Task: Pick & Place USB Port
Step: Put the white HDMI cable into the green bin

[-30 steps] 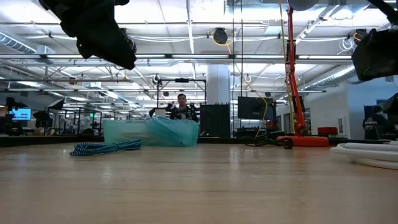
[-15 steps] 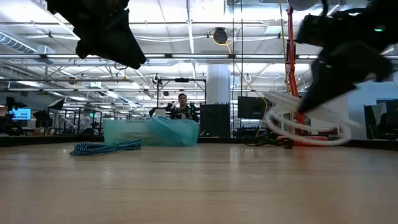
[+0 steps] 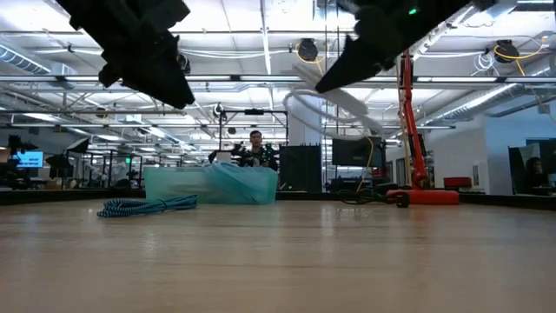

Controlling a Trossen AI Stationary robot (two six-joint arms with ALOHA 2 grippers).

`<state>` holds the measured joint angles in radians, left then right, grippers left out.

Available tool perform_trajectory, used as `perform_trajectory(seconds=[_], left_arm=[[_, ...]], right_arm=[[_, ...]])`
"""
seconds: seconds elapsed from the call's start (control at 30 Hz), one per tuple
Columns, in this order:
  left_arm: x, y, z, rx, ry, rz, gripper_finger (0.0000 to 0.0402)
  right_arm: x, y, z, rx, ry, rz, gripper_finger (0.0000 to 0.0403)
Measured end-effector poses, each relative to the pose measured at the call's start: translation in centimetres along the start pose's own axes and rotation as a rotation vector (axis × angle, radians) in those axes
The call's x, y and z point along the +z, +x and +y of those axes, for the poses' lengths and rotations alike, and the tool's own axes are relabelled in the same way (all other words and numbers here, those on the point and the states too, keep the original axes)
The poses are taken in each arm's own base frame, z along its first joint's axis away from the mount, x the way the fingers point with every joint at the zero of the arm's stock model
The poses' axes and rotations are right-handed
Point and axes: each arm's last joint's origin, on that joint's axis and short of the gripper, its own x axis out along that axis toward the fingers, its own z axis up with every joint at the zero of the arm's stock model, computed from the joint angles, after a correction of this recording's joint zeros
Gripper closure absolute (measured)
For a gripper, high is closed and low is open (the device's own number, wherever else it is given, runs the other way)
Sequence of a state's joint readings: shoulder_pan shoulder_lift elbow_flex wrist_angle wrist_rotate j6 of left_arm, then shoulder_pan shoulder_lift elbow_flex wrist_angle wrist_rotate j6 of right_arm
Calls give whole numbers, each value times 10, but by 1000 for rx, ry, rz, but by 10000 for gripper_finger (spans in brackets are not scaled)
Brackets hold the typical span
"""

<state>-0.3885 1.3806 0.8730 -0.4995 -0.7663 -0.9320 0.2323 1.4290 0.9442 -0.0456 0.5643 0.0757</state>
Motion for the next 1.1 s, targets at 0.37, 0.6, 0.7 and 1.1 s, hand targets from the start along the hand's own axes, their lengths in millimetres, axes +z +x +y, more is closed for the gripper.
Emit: perform_trajectory(seconds=[0.37, 0.6, 0.7, 1.1], left_arm=[[1, -33, 26, 39, -19, 35, 282], [-5, -46, 25, 7, -17, 42, 282], [-10, -51, 21, -22, -18, 46, 282], [-42, -87, 5, -184, 13, 47, 282]], right_arm=[[67, 79, -72, 120, 58, -35, 396], [111, 141, -75, 143, -67, 28, 396], [113, 170, -67, 154, -146, 76, 396], [108, 219, -87, 94, -221, 37, 396]])
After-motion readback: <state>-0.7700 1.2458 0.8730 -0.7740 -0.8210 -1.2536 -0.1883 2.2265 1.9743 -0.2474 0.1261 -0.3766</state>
